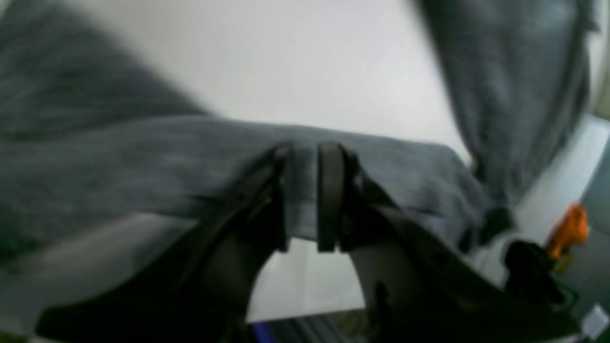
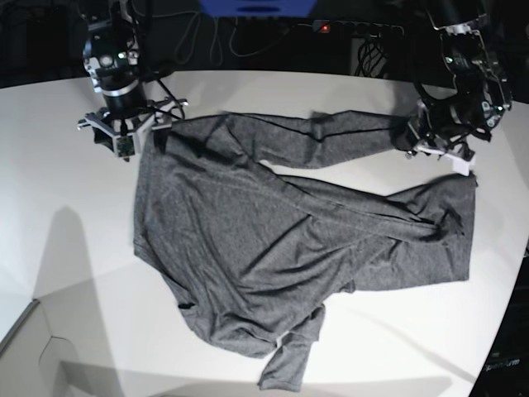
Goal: Layout the t-shirt on the table in an organized manner, then fold the t-shirt properly
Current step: 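Grasp shoulder with right gripper, sleeve cuff with left, and pull apart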
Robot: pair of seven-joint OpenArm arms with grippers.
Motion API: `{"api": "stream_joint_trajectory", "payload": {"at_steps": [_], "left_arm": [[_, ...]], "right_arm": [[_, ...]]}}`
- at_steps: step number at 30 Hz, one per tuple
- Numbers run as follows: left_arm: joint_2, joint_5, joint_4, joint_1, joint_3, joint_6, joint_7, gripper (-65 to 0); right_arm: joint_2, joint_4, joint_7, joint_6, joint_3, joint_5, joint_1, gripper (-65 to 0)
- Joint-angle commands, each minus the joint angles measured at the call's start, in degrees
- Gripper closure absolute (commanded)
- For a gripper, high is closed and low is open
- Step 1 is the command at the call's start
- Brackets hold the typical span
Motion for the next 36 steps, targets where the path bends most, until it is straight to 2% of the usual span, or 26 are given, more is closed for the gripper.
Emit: {"api": "stream_joint_trajectory", "payload": {"at_steps": [1,8,16,18,23,25,30,36], "left_arm": [[-1.33,1.61,-1.0,-0.38,0.04,0.34,-0.93,-8.8],[-5.9,1.61,-8.82,0.68,0.04,0.34,-4.62,-8.8],[-9.59,1.17,-9.35,2.43,-0.49,0.34,-6.29,-8.8],[-9.59,1.17,-9.35,2.43,-0.49,0.34,-6.12,-8.8],[-9.59,0.99,-9.26,3.05,-0.58,0.34,-5.68,-8.7],[-9.5,0.99,-8.82,3.58,-0.58,0.34,-5.68,-8.7],[-9.15,0.99,-2.41,5.33,-0.58,0.34,-5.68,-8.7],[-9.24,0.99,3.4,6.3,-0.67,0.34,-5.68,-8.7]], "right_arm": [[-0.3,1.22,1.53,-0.12,-0.28,-0.05,0.1,-38.3],[-0.3,0.87,1.53,-0.12,-5.47,-0.05,0.19,-38.3],[-2.32,-6.16,1.61,-0.12,-6.96,-0.05,1.33,-38.2],[-2.32,-8.1,1.88,-0.12,-6.96,-0.05,1.86,-38.2],[-1.88,-11.17,6.54,-0.12,-6.7,-0.05,0.19,-38.1],[-0.57,-10.91,6.8,-0.12,-6.61,-0.05,-0.96,-38.1],[2.25,-9.59,6.8,-0.12,-6.52,-0.05,-5.7,-38.1],[2.51,-9.06,10.85,-0.12,-6.52,-0.05,-10.19,-38.1]]}}
